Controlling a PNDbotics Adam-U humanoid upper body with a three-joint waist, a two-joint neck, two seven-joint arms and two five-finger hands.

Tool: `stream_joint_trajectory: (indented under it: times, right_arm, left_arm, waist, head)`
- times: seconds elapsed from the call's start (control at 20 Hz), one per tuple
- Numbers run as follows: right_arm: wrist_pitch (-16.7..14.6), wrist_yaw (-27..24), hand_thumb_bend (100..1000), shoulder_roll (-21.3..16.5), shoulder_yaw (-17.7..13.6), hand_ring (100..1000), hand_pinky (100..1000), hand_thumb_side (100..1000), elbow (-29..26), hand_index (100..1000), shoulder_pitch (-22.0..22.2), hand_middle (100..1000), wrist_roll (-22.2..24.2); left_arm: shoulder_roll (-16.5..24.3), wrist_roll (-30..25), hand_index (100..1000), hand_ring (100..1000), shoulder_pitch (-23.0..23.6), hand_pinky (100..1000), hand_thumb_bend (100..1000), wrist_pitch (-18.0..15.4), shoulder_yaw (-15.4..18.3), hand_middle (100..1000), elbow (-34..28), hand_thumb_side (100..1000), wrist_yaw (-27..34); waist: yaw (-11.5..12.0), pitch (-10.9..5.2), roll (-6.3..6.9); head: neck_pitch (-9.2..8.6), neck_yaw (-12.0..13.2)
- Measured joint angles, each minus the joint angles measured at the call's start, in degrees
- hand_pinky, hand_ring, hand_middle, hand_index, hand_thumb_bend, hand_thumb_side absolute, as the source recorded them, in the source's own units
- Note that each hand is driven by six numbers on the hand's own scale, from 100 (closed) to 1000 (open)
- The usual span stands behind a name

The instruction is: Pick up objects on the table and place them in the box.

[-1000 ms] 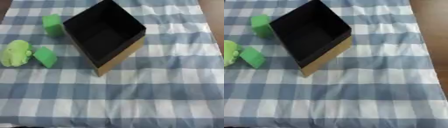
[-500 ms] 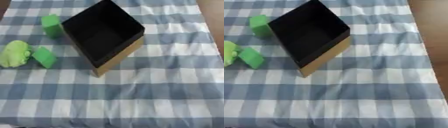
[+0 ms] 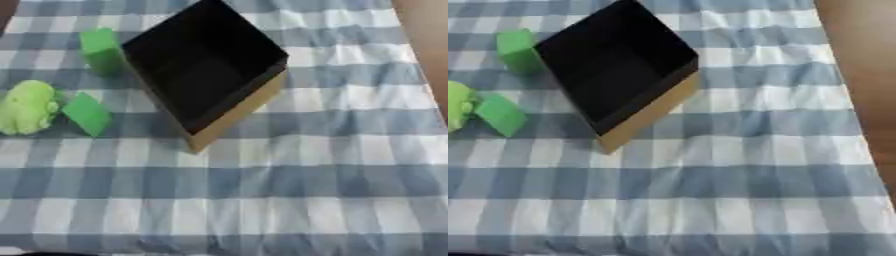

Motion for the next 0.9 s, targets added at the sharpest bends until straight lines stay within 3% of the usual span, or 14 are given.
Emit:
stream_joint_trajectory:
  times: [0.35, 0.5, 0.7, 0.9]
  right_arm:
    - [0.34, 0.13, 100, -0.01, 0.31, 991, 879, 542, 0.0, 886, 0.0, 444, 0.09]
    - [0.62, 0.14, 100, -0.01, 0.32, 993, 880, 542, 0.0, 886, -0.02, 443, 0.17]
    - [1.08, 0.16, 100, -0.01, 0.33, 996, 880, 543, 0.0, 886, -0.04, 441, 0.32]
    - [1.67, 0.22, 100, -0.01, 0.34, 1000, 881, 544, 0.0, 887, -0.06, 439, 0.51]
  left_arm:
    - [0.47, -9.82, 903, 884, -1.42, 924, 731, -4.21, -2.56, 833, 2.78, 449, -0.95]
    - [0.49, -11.91, 890, 886, -2.15, 926, 748, -4.52, -3.61, 814, 3.49, 317, -2.35]
    - [0.49, -12.53, 893, 892, -3.05, 920, 716, -2.98, -5.55, 800, 5.5, 179, -1.95]
    - [0.49, -13.33, 909, 896, -3.55, 914, 705, 0.55, -7.73, 810, 6.67, 110, -0.2]
  waist:
    - [-0.02, 0.0, 0.05]
    - [-0.06, -0.01, 0.26]
    - [-0.34, -0.01, 0.33]
    - [-0.56, -0.01, 0.49]
  head:
    - [0.06, 0.1]
    - [0.18, 0.33]
    - [0.51, 0.62]
    - [0.51, 1.02]
